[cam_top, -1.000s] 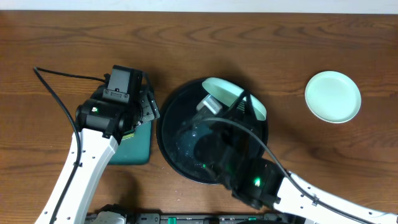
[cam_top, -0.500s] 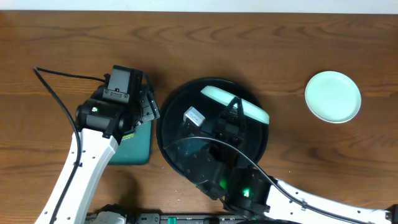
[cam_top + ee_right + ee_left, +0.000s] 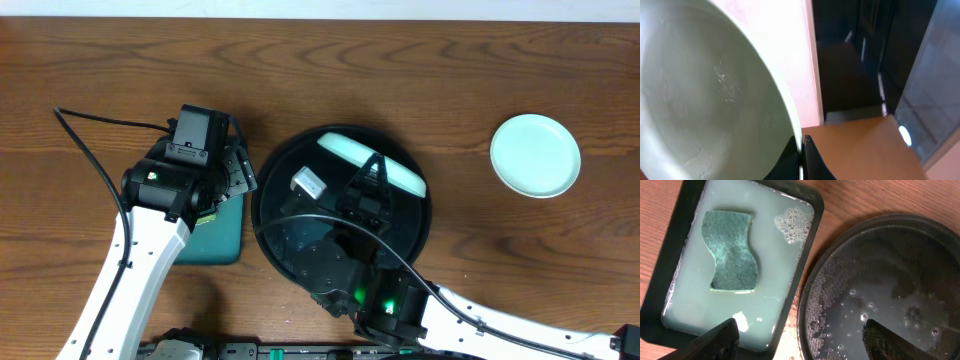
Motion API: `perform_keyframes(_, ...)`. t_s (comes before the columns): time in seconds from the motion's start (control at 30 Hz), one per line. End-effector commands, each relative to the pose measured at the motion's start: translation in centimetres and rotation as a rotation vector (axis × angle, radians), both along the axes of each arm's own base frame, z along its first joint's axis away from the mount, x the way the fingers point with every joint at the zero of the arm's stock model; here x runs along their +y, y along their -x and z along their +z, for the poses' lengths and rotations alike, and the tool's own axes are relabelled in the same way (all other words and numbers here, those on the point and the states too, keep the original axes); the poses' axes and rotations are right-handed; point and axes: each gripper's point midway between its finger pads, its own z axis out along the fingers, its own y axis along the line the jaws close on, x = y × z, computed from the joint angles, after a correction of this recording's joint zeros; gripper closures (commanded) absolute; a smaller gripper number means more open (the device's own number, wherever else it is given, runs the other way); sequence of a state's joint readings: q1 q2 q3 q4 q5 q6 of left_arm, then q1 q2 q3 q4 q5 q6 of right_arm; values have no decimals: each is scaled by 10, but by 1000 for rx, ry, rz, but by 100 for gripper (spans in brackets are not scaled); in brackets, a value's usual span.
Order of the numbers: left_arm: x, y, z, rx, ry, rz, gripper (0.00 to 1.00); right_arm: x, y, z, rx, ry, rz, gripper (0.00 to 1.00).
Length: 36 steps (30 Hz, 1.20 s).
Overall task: Clean dirty plates on tray and stack at the side
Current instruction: 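Lift the pale green plate by its rim with the right gripper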
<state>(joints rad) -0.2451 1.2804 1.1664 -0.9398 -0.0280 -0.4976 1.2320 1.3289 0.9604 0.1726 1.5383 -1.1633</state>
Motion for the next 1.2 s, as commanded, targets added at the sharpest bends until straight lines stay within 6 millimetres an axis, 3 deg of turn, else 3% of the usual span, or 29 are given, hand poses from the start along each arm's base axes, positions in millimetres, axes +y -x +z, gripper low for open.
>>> perform_keyframes(0.0, -1, 1, -1, 8, 2, 0, 20, -13, -4, 15, -46, -106, -73, 99)
perform_keyframes(0.13, -1, 1, -1, 8, 2, 0, 20, -13, -4, 26, -114, -301, -73, 99)
perform_keyframes(0.3, -1, 1, -1, 8, 2, 0, 20, -11, -3, 34, -93, -248, -61, 99)
perform_keyframes(0.67, -1, 1, -1, 7, 2, 0, 20, 2, 3, 35, -142, -415, -3, 99)
perform_keyframes(0.73, -1, 1, -1, 8, 2, 0, 20, 5, 0, 36, -124, -357, 25, 99)
perform_keyframes(0.87, -1, 1, -1, 8, 2, 0, 20, 19, -4, 30, -35, -58, 103, 99)
perform_keyframes(1.07, -1, 1, -1, 7, 2, 0, 20, 31, -6, 22, 22, 137, 170, 99)
perform_keyframes(1.17, -1, 1, -1, 8, 2, 1, 20, 39, -7, 21, 20, 137, 216, 99)
